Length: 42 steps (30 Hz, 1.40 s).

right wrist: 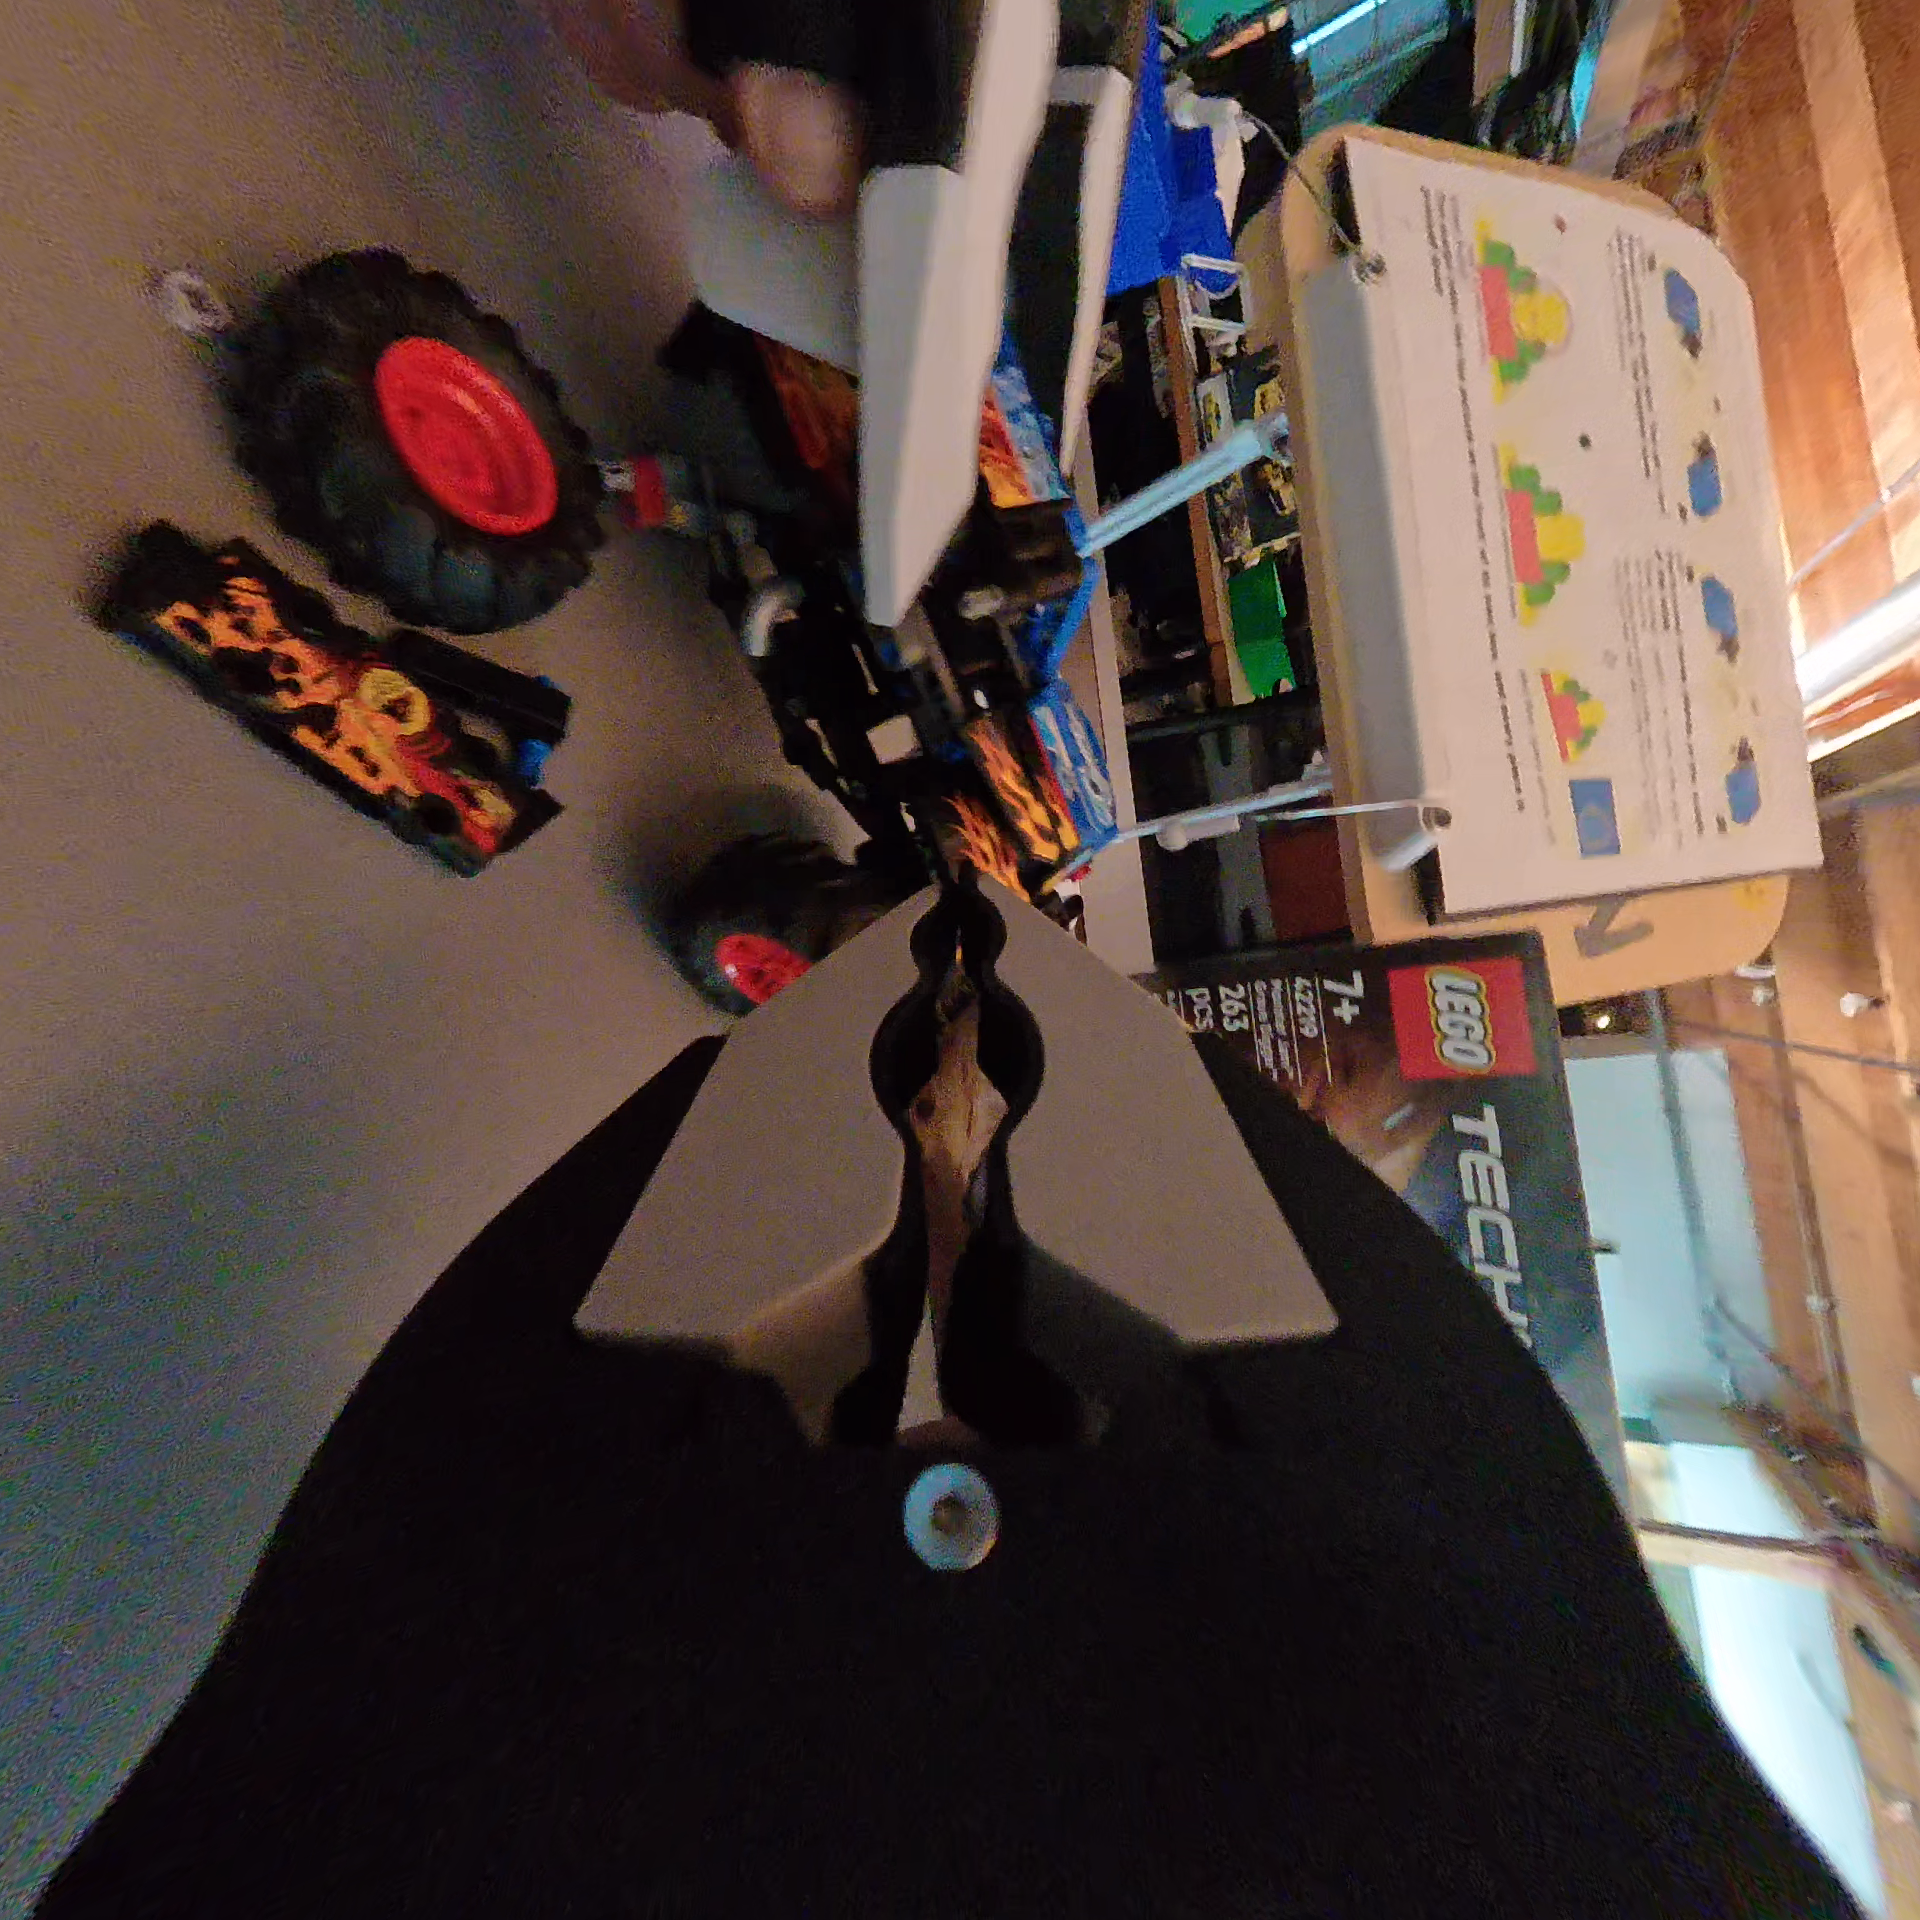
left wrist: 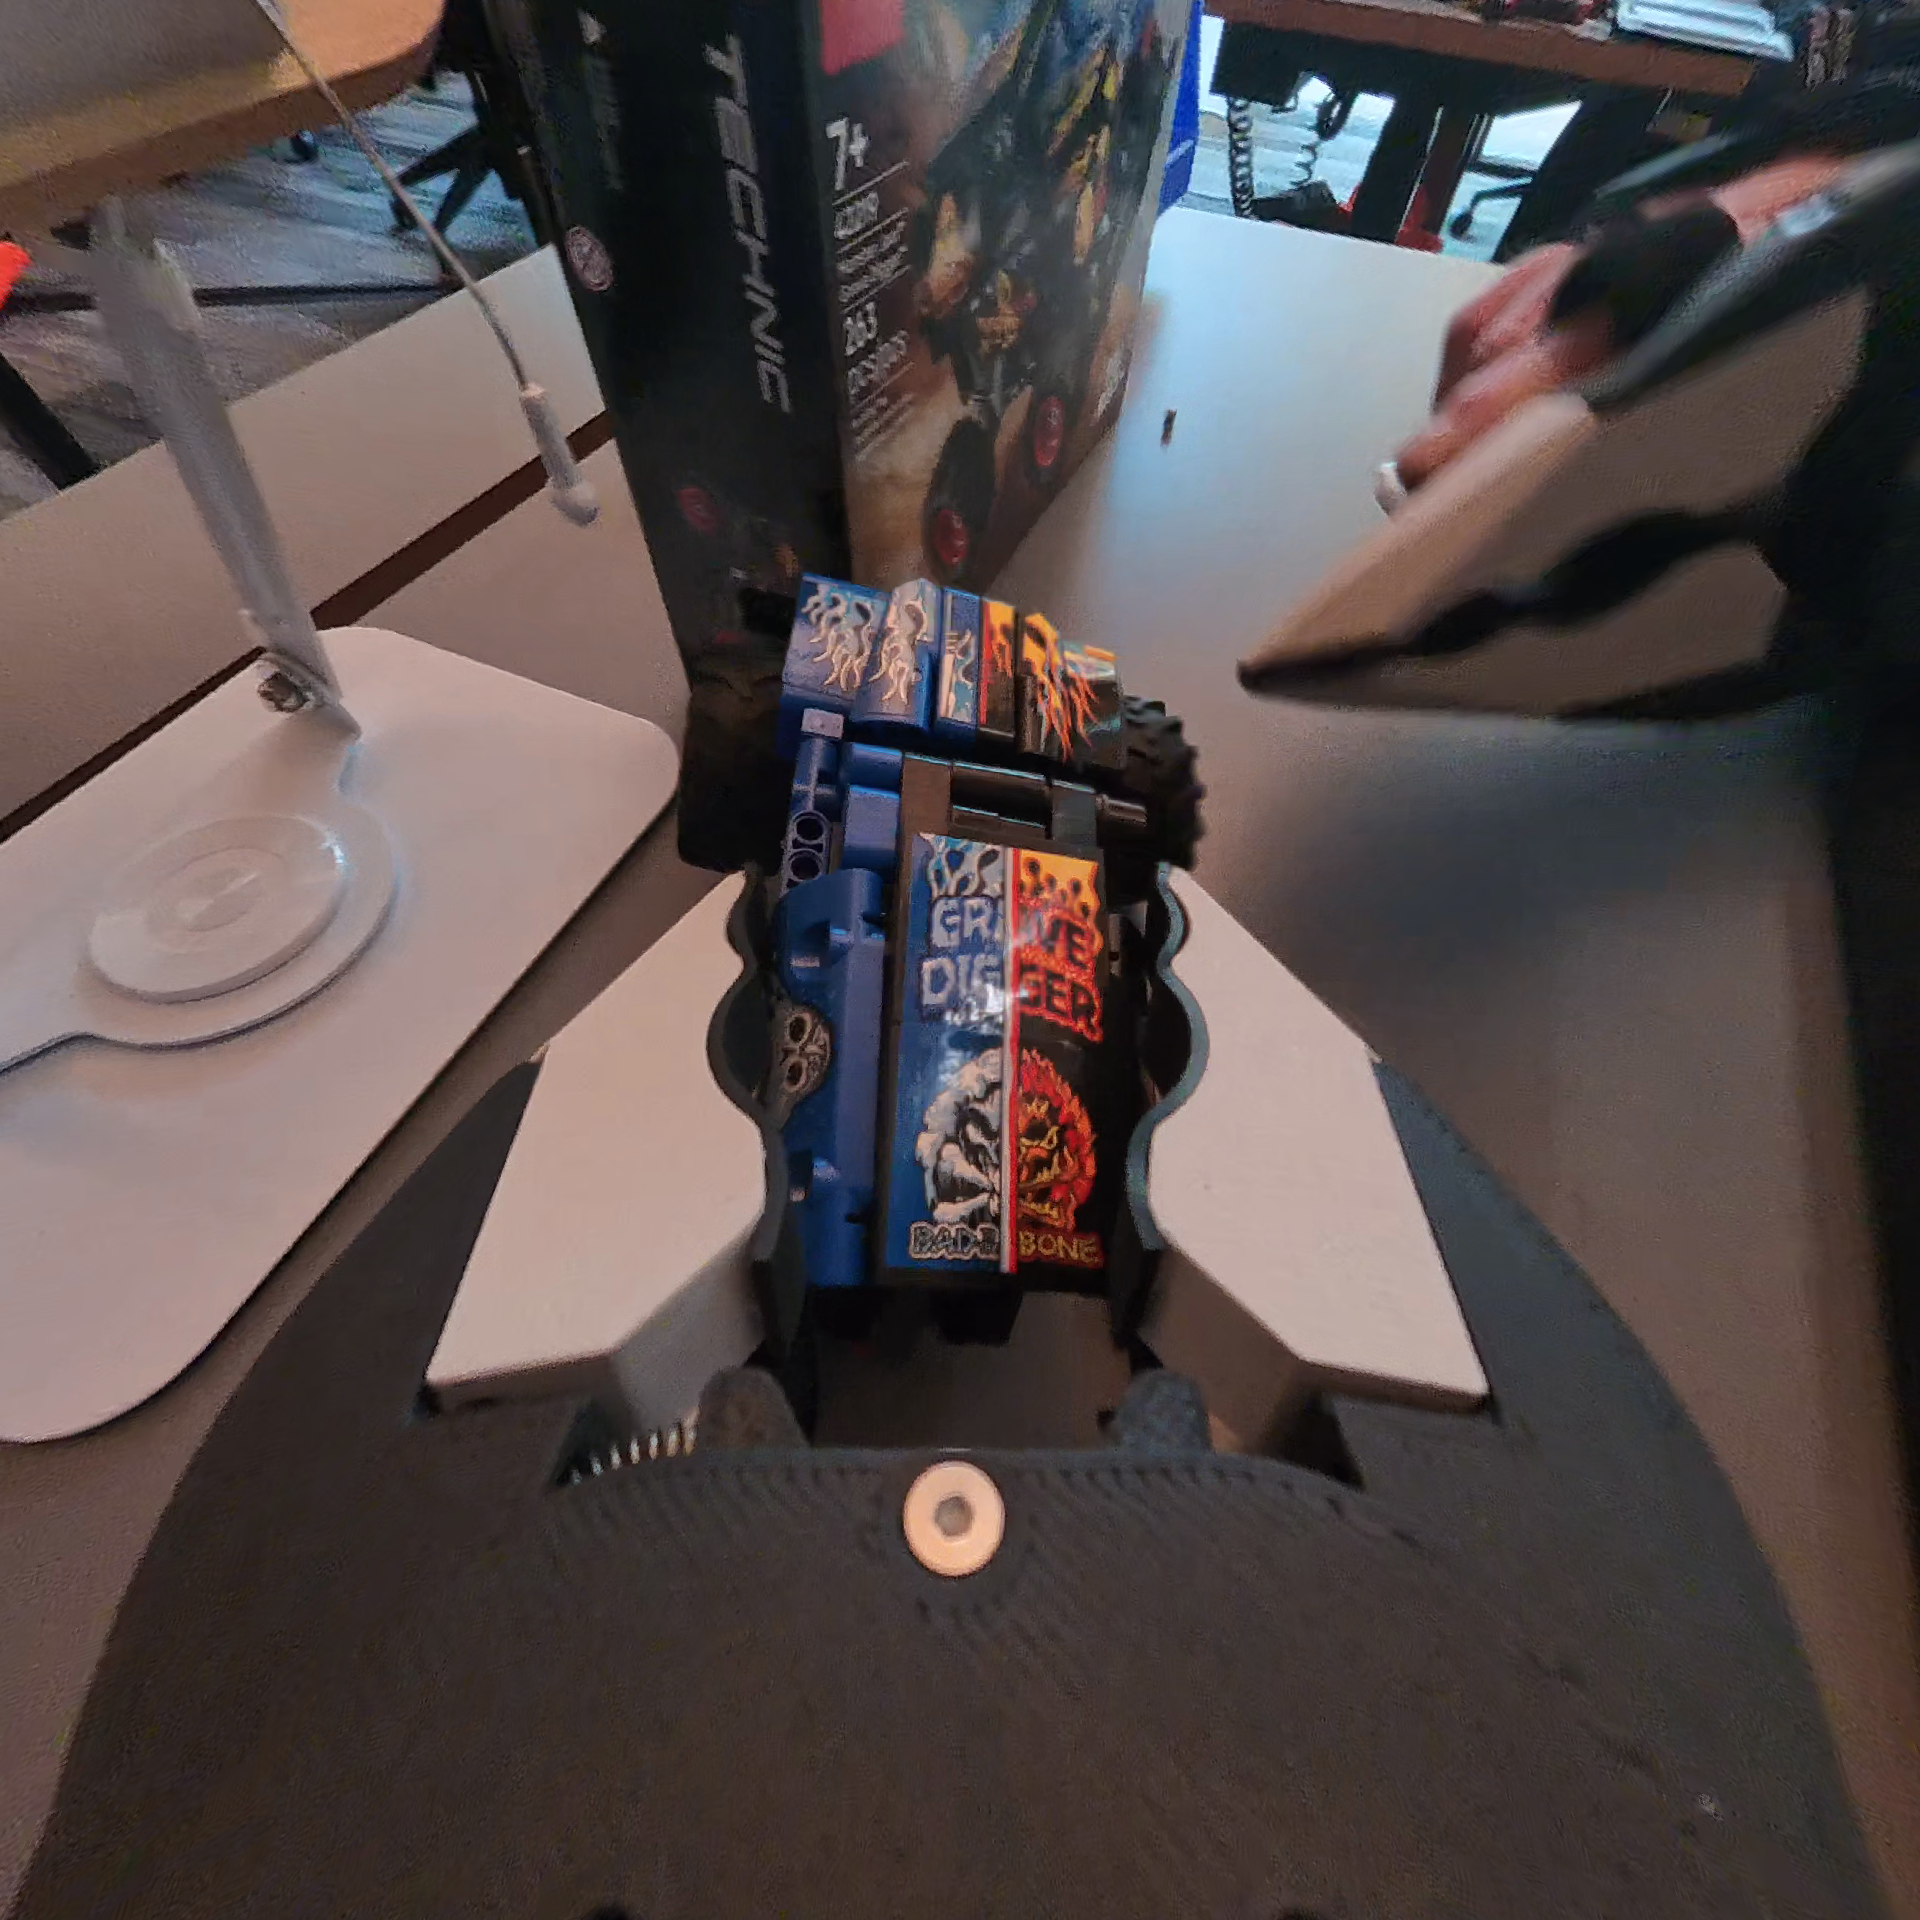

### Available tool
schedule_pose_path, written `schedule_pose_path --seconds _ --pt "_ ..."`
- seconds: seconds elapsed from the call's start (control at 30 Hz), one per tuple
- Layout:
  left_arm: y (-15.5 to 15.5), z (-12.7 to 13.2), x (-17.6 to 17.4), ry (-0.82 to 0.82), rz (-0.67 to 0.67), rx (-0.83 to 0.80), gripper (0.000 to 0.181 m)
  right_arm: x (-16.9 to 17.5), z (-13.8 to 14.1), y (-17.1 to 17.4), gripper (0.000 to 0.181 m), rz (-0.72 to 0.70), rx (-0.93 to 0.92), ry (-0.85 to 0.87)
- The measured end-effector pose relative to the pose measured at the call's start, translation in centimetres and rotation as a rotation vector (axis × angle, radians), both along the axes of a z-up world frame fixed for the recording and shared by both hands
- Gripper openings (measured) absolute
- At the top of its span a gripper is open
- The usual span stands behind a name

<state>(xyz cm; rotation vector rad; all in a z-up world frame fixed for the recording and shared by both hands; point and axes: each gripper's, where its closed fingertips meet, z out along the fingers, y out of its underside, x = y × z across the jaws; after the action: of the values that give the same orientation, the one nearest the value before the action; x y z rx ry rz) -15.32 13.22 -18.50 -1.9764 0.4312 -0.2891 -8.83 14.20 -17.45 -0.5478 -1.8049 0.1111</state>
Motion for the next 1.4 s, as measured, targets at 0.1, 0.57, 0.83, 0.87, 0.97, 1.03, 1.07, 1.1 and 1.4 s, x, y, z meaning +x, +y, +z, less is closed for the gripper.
schedule_pose_path --seconds 0.1,0.57,0.83,0.87,0.97,1.03,1.07,1.1,1.4 --pt "0.2 0.1 -0.3 -0.034 0.029 -0.006 0.069 0.0 0.1 2.1 0.014 -0.057 -0.253 -0.020" --pt "0.1 0.5 -0.5 -0.137 0.023 -0.031 0.069 -3.4 -2.2 5.0 0.013 -0.185 -0.637 0.019" --pt "0.1 0.4 -0.6 -0.114 0.036 -0.043 0.070 -3.6 -2.4 5.1 0.010 -0.202 -0.784 0.001" --pt "0.1 0.5 -0.7 -0.102 0.038 -0.045 0.070 -3.7 -2.5 5.0 0.008 -0.205 -0.777 -0.004" --pt "-0.1 1.5 -0.9 -0.007 0.057 0.000 0.070 -3.7 -2.3 4.8 0.007 -0.213 -0.748 -0.009" --pt "-0.2 2.7 -0.8 0.091 0.077 0.031 0.075 -3.6 -2.1 4.2 0.007 -0.198 -0.723 -0.017" --pt "-0.4 2.9 -0.6 0.156 0.076 0.030 0.076 -3.6 -1.7 3.9 0.006 -0.190 -0.707 -0.009" --pt "-0.5 2.6 -0.4 0.224 0.070 0.009 0.078 -3.6 -1.2 3.6 0.007 -0.186 -0.682 -0.002" --pt "-0.5 -0.3 -1.4 0.439 0.121 -0.141 0.067 -2.6 2.5 0.5 0.006 -0.109 -0.412 0.092"
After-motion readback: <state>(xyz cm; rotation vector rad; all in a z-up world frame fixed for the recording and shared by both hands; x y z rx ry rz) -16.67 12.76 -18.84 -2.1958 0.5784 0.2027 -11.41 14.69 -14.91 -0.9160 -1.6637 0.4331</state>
